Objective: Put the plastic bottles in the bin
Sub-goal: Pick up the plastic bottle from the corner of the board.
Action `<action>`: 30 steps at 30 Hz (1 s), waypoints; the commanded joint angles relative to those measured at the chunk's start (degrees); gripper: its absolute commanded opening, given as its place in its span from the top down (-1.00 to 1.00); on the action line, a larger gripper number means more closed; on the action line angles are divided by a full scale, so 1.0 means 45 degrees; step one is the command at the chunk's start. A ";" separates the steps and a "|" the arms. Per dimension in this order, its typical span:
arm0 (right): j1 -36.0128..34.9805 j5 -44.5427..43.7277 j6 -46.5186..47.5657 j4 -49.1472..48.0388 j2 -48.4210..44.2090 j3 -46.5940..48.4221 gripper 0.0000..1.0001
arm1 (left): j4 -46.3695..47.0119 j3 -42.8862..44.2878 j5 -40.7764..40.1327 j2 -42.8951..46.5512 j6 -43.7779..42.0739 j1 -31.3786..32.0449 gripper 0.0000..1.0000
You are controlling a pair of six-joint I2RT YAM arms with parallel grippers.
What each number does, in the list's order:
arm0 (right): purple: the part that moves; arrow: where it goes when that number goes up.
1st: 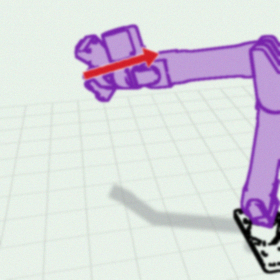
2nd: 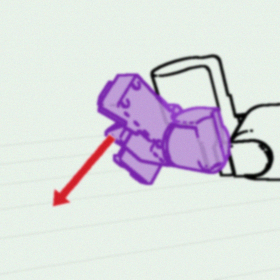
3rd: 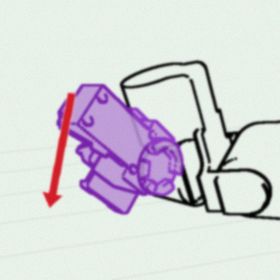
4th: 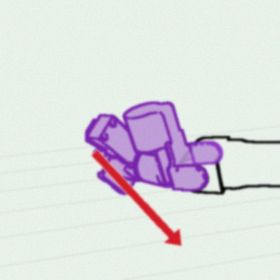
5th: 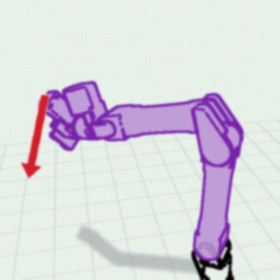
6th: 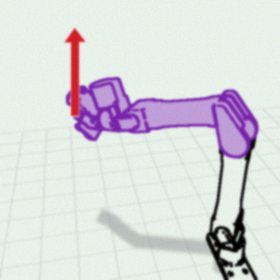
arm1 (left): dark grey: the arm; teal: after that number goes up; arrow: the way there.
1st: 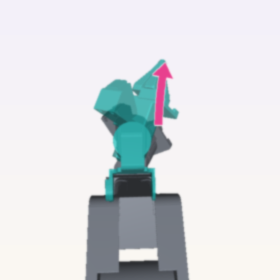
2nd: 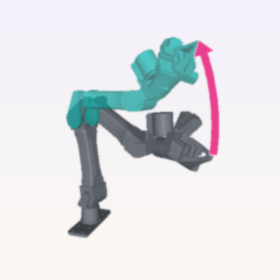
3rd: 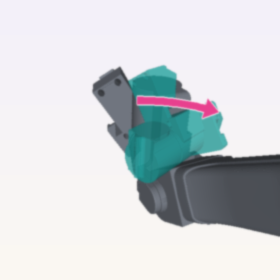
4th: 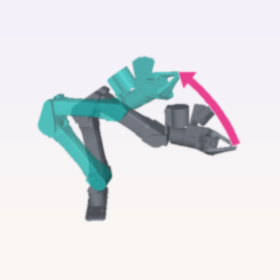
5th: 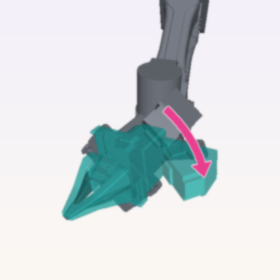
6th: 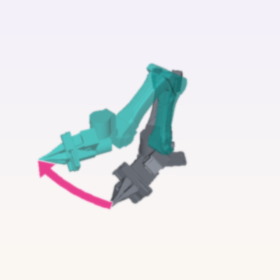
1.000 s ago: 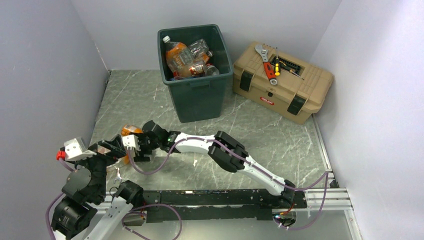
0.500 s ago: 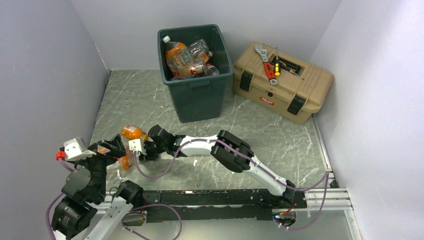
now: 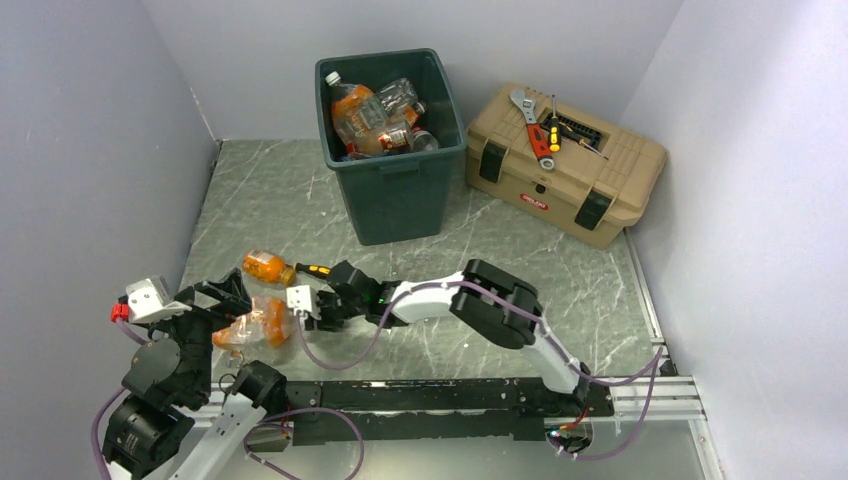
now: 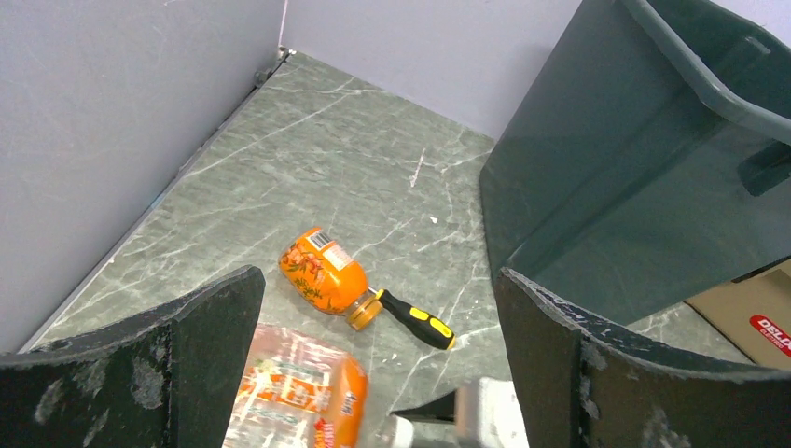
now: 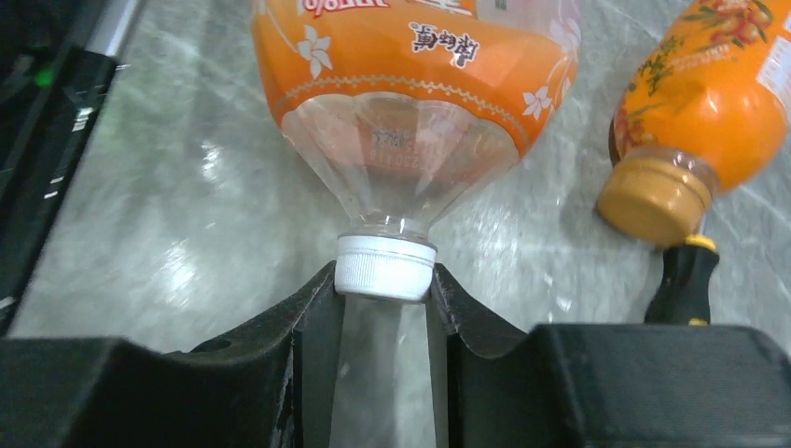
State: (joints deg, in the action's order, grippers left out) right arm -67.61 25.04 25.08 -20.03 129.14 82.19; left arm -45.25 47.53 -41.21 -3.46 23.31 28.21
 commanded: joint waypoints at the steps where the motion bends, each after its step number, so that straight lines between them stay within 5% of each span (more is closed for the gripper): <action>1: -0.0053 -0.0676 -0.0778 -0.2262 -0.2425 -0.2105 1.00 | 0.0385 -0.0025 0.0022 0.0128 0.0037 -0.0038 -0.99; 12: -0.0241 -0.3077 -0.1361 -0.2021 -0.8058 -0.6742 1.00 | 0.1792 0.0336 0.0686 -0.0330 -0.0002 -0.0038 -0.99; 21: -0.0924 -0.4936 -0.2397 -0.0944 -1.1792 -0.9310 1.00 | 0.2247 0.0909 0.8342 -0.3954 -0.2478 -0.0038 -0.99; 30: -0.0904 -0.6363 -0.4550 0.1846 -1.6871 -1.1115 1.00 | 0.1800 0.2040 1.3367 -0.4465 -0.6946 -0.0038 -0.99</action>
State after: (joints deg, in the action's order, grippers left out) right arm -71.90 1.17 11.07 -16.34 59.88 32.27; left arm -36.97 52.10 4.40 -23.57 5.21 28.18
